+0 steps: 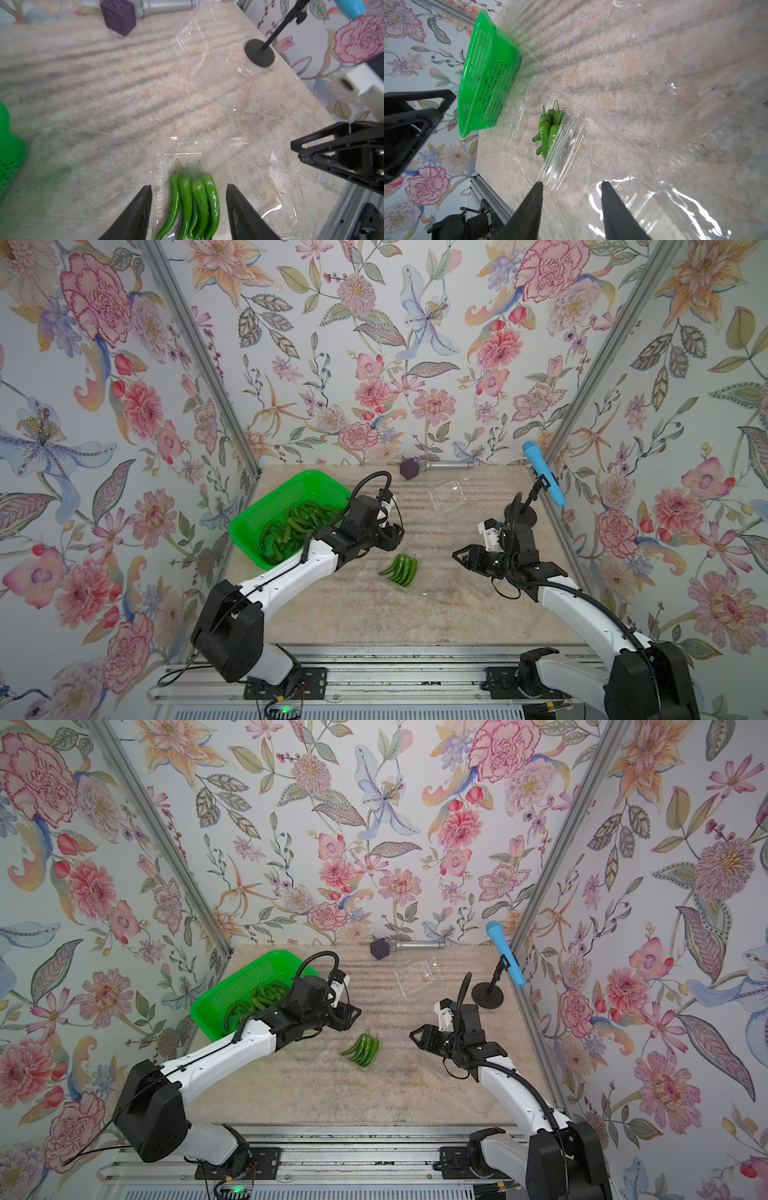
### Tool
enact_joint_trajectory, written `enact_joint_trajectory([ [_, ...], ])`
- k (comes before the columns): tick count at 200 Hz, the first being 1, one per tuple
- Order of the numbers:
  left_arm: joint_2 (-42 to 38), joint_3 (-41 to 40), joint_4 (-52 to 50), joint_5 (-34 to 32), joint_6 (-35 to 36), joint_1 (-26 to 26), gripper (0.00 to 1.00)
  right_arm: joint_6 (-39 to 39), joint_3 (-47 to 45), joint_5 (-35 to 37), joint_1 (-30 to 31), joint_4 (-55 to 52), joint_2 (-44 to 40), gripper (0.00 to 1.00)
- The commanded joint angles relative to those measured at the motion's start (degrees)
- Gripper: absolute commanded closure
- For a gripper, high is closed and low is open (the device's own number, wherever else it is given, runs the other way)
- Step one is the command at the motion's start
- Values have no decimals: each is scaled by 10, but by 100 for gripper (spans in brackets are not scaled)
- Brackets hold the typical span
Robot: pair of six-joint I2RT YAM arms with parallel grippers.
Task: Take small green peppers out of containers
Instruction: Pick up the green pepper from the packing box.
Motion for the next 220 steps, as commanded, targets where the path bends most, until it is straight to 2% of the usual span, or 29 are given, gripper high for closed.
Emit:
enact_joint_trajectory([
  [1, 46, -14, 14, -23, -28, -31, 39, 7, -17, -15, -4, -4, -16, 52],
  [30, 98, 8, 19, -33, -43, -66, 38, 7, -28, -21, -7, -4, -26, 52],
  [52, 123, 16, 21, -37, -51, -73, 38, 5, -35, -29, -13, -4, -33, 52],
  [168, 193, 40, 47, -51, -92, -70, 45, -19, -48, -57, -47, -7, -28, 53],
  [220, 205, 27, 77, -50, -138, -56, 50, -25, -51, -69, -63, -7, -28, 53],
])
